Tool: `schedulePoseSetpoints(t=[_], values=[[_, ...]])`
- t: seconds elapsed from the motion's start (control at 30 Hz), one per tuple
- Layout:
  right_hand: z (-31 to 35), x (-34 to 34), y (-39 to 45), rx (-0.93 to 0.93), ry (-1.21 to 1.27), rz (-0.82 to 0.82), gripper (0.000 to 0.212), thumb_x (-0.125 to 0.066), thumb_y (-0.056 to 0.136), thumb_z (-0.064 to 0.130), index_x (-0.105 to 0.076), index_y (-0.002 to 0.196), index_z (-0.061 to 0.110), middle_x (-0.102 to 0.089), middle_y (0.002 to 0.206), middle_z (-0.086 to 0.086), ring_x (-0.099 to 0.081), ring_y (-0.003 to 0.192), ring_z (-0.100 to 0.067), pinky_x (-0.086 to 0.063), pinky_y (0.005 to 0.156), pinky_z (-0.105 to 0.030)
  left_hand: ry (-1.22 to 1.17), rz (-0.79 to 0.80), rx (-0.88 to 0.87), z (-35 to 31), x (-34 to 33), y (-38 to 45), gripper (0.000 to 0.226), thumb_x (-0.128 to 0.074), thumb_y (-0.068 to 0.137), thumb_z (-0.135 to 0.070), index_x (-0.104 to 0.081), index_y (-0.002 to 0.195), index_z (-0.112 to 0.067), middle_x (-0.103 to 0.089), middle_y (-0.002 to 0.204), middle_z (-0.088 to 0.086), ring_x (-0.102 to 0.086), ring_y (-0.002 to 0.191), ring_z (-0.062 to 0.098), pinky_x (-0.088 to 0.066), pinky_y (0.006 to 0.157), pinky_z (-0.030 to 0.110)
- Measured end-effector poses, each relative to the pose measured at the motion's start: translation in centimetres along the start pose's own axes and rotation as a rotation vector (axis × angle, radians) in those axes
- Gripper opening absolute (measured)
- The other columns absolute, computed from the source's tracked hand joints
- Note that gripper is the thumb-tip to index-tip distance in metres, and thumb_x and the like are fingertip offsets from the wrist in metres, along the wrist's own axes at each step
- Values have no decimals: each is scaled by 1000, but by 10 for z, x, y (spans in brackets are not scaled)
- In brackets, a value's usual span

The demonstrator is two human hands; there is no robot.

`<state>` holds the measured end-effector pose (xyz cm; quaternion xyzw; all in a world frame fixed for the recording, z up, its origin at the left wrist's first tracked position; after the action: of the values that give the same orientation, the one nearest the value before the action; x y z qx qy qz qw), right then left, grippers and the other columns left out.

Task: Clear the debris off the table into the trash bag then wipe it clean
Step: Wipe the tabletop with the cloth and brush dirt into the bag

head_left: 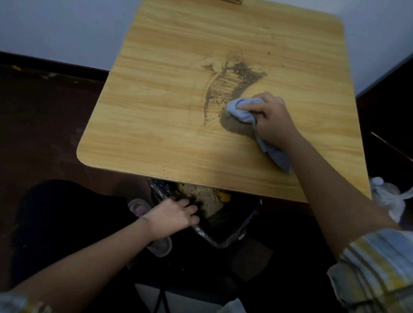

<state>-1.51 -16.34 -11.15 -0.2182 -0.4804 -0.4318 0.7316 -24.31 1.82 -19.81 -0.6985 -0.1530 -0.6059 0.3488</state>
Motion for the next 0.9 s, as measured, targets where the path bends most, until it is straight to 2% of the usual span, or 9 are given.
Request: schedulePoseSetpoints(t=[0.1, 0.13, 0.2, 0.3, 0.43, 0.63, 0.77, 0.83, 0.9], values=[[-17, 10, 2, -282, -8, -212, 40, -41, 96, 3, -68, 121, 17, -54, 122, -17, -44, 113, -40, -38, 92, -44, 2, -38, 1, -1, -2, 1, 25, -83, 59, -29, -66, 77, -34, -64, 79, -11, -62, 69, 10, -45, 45, 20], [-23, 13, 3, -389, -36, -241, 41, -39, 97, 6, -66, 123, 21, -51, 124, -15, -42, 114, -39, -38, 91, -44, 9, -46, 7, -2, -2, 0, 26, -84, 59, -29, -66, 77, -34, -63, 79, -11, -62, 69, 10, -46, 45, 21], [-27, 11, 4, -502, -73, -195, 42, -37, 98, 8, -63, 125, 27, -48, 126, -13, -38, 115, -37, -34, 89, -45, -2, -64, 20, -2, -2, -2, 27, -85, 58, -29, -67, 77, -34, -63, 79, -11, -62, 69, 10, -46, 46, 21], [-19, 4, 3, -413, -81, -88, 41, -39, 99, 11, -62, 126, 30, -47, 125, -11, -37, 114, -36, -30, 86, -40, -25, -58, 48, -2, -4, -4, 30, -88, 55, -31, -68, 77, -35, -64, 78, -12, -62, 68, 10, -44, 46, 21], [-1, -4, -7, -239, -80, -39, 39, -42, 99, 11, -65, 125, 28, -51, 123, -11, -40, 108, -36, -32, 82, -38, -34, -52, 67, -3, -5, -5, 33, -89, 53, -26, -69, 78, -34, -64, 80, -12, -61, 68, 10, -44, 45, 21], [25, -14, -28, -74, -69, 41, 38, -47, 96, 3, -68, 122, 21, -56, 118, -14, -46, 104, -37, -39, 85, -48, -4, -63, 56, -8, -1, -7, 27, -83, 59, -30, -69, 81, -36, -66, 83, -13, -62, 70, 8, -43, 44, 20], [39, -15, -39, 15, -4, 142, 35, -47, 97, 0, -69, 118, 17, -57, 117, -16, -47, 106, -38, -38, 89, -48, -6, -63, 51, -10, 2, -12, 24, -83, 59, -33, -68, 77, -37, -64, 77, -14, -61, 68, 7, -43, 43, 19], [39, -7, -39, 6, 36, 115, 37, -47, 94, -4, -69, 119, 13, -57, 117, -20, -48, 107, -41, -39, 91, -48, -7, -74, 50, -12, 5, -15, 25, -83, 58, -32, -68, 77, -36, -63, 76, -13, -61, 67, 8, -43, 43, 19], [29, 2, -39, -141, 48, -34, 38, -46, 94, -2, -68, 120, 15, -56, 118, -20, -47, 109, -41, -39, 92, -46, -8, -78, 63, -13, 5, -18, 23, -79, 63, -30, -68, 82, -36, -64, 81, -13, -62, 71, 9, -44, 45, 20]])
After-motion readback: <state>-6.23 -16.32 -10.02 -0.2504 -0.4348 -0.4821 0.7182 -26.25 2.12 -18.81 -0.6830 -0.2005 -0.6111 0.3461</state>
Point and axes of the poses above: each hand's wrist, its own y-axis towards the middle knuckle, its own x-axis out of the back of the hand, z = x × y, the point moved 2 cm from there along y, towards the middle knuckle
